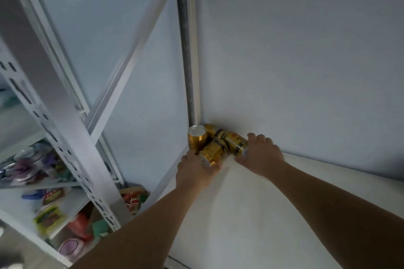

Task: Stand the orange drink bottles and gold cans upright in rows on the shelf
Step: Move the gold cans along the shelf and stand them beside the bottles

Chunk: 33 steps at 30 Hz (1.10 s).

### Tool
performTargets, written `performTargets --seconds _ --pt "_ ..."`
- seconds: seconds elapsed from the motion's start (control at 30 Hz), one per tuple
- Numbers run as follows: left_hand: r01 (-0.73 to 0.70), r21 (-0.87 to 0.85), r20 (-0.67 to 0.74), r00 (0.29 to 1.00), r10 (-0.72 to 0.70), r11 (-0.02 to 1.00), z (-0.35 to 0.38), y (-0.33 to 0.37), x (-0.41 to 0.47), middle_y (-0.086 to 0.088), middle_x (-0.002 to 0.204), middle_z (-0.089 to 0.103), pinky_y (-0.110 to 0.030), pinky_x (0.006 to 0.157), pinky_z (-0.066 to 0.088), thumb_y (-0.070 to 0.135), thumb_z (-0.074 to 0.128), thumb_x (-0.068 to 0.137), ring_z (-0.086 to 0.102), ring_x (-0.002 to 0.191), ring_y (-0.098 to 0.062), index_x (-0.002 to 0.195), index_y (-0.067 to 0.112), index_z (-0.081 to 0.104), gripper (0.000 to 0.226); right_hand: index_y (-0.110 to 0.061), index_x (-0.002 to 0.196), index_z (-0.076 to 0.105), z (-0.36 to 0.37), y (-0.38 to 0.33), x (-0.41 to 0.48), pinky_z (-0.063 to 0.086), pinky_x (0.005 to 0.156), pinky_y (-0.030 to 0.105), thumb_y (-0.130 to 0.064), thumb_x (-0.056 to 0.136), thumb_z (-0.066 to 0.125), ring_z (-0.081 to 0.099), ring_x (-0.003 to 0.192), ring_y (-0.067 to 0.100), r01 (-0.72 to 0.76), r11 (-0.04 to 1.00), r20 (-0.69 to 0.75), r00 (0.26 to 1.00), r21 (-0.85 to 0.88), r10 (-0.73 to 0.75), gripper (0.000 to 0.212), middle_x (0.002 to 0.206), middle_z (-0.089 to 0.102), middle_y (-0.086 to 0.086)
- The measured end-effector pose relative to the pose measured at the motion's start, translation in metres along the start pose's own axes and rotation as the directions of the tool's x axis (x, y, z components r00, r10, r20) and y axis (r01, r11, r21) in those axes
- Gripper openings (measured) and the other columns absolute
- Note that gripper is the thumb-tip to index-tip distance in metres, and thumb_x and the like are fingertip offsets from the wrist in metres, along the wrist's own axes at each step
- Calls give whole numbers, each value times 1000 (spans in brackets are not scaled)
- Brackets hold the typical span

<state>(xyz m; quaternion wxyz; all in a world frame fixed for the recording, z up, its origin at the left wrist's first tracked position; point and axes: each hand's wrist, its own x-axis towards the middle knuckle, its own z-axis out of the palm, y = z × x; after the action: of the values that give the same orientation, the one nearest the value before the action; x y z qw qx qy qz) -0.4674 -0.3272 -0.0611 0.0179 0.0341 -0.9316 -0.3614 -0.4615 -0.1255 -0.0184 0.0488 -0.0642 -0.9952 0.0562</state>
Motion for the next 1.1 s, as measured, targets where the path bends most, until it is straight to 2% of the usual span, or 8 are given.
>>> performTargets --seconds 0.17,0.4,0.53,0.6,0.7,0.83,0.93,1.1 --pt "38 125 12 999 -40 991 16 -1 5 1 132 56 -42 98 45 74 67 69 50 121 -27 147 23 33 99 -13 130 44 13 -9 21 47 88 40 -71 83 59 53 115 29 -7 995 9 1000 -98 7 76 125 54 9" --pt "8 56 12 1000 -9 998 13 -6 9 5 127 61 -42 97 47 70 64 73 55 116 -25 141 26 40 85 -11 126 45 27 -11 26 48 87 39 -55 87 65 54 112 29 -35 998 -11 999 -47 35 62 121 56 10" --pt "-8 -40 18 1000 9 999 8 -7 -2 12 110 65 -40 90 54 71 67 66 63 103 -17 124 34 50 71 -9 122 46 29 -5 13 47 88 36 -44 86 68 54 110 29 -38 999 -72 997 11 39 55 120 55 11" --pt "-17 -109 15 1000 18 994 4 -6 -9 18 99 62 -33 79 53 75 66 58 62 93 -11 112 37 49 68 -8 125 44 32 1 1 46 89 37 -39 86 70 53 112 30 -75 993 -99 991 96 84 56 122 53 12" --pt "-39 -224 -10 999 38 974 0 -2 -21 18 97 63 -28 73 51 69 70 59 64 92 -10 109 33 53 64 -4 130 43 36 11 -19 46 93 41 -27 84 75 52 113 35 -118 931 -131 976 345 172 60 124 49 16" --pt "-92 -260 -122 991 62 961 -3 5 -43 16 96 64 -27 70 48 56 81 66 63 89 -9 110 30 54 58 -8 121 44 36 23 -43 49 83 40 -11 77 77 55 104 32 -143 697 -72 960 702 270 55 120 45 11" --pt "-128 -272 -160 983 87 954 -4 10 -66 17 96 64 -24 69 46 58 79 63 61 89 -4 108 33 56 56 -15 121 42 36 29 -63 45 72 31 -10 73 79 54 94 23 -145 597 -43 957 789 288 60 118 41 4" --pt "-190 -293 -147 977 152 937 -5 15 -109 20 99 65 -18 69 44 61 76 66 61 92 2 113 36 57 57 -21 135 43 34 38 -105 44 69 23 -17 81 76 51 79 9 -122 622 -20 976 774 216 64 125 36 2"
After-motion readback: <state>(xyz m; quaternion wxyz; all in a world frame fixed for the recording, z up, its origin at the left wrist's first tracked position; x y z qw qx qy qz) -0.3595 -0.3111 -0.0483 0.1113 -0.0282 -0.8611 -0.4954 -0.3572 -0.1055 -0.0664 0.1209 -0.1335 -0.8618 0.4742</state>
